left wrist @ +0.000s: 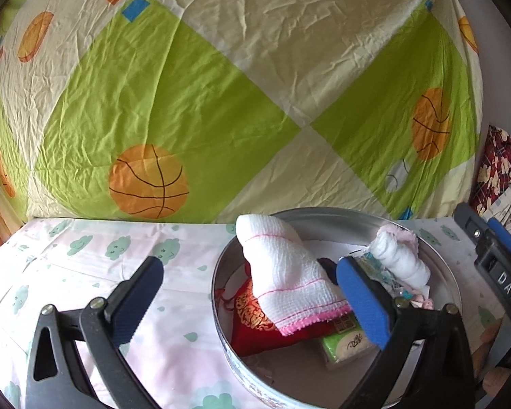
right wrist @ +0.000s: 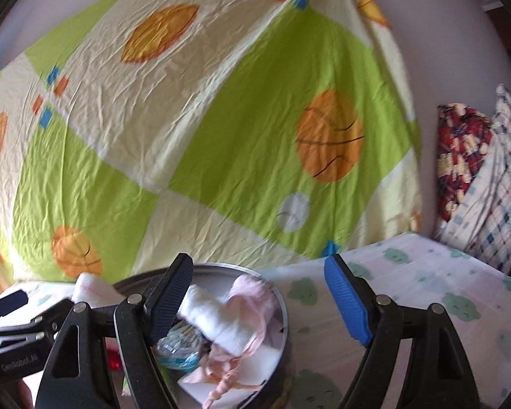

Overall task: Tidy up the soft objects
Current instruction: 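Withdraw both open tools upward from the tin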

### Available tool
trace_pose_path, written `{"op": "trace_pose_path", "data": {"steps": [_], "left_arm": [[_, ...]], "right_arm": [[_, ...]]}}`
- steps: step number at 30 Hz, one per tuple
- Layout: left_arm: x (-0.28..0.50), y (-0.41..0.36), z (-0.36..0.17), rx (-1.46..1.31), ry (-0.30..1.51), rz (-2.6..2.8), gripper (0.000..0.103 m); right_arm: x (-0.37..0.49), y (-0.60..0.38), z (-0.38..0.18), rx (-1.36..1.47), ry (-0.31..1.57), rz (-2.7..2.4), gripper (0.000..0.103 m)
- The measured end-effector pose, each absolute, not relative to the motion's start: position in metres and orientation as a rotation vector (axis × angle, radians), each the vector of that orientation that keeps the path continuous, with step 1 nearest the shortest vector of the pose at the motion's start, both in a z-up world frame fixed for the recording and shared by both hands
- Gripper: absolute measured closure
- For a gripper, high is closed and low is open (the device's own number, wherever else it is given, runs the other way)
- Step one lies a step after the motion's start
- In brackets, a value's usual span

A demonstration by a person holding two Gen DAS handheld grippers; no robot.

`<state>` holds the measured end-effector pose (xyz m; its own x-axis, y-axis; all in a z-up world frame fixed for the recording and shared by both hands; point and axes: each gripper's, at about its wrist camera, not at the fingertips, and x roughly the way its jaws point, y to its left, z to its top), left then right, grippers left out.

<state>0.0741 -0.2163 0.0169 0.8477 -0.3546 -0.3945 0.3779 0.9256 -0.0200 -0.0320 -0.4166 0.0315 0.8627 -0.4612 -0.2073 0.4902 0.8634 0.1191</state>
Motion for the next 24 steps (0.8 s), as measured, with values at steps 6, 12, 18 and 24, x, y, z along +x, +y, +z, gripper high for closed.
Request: {"op": "trace_pose_path", "data": {"steps": [6, 12, 18, 24], "left_arm": [[0.074, -0.215, 0.016, 0.063, 0.408, -0.377, 0.0], [0.075, -0.214, 0.015, 0.058, 0.409, -0.374, 0.0], [0.072, -0.213, 0.013, 0.07, 0.4, -0.377, 0.0], [0.064, -0.209, 0.009, 0.065, 0.375, -0.368, 0.0]], "right_arm": [[-0.01, -0.425, 0.022, 0.094, 0.315, -0.655, 0.022], [0.006, -0.418, 0.017, 0.057, 0.415, -0.52, 0.022], [-0.011, -0.401, 0.02, 0.086, 0.34, -0.398, 0.022], [-0.045, -0.385, 0.028, 0.105, 0.228, -0.398, 0.021]]}}
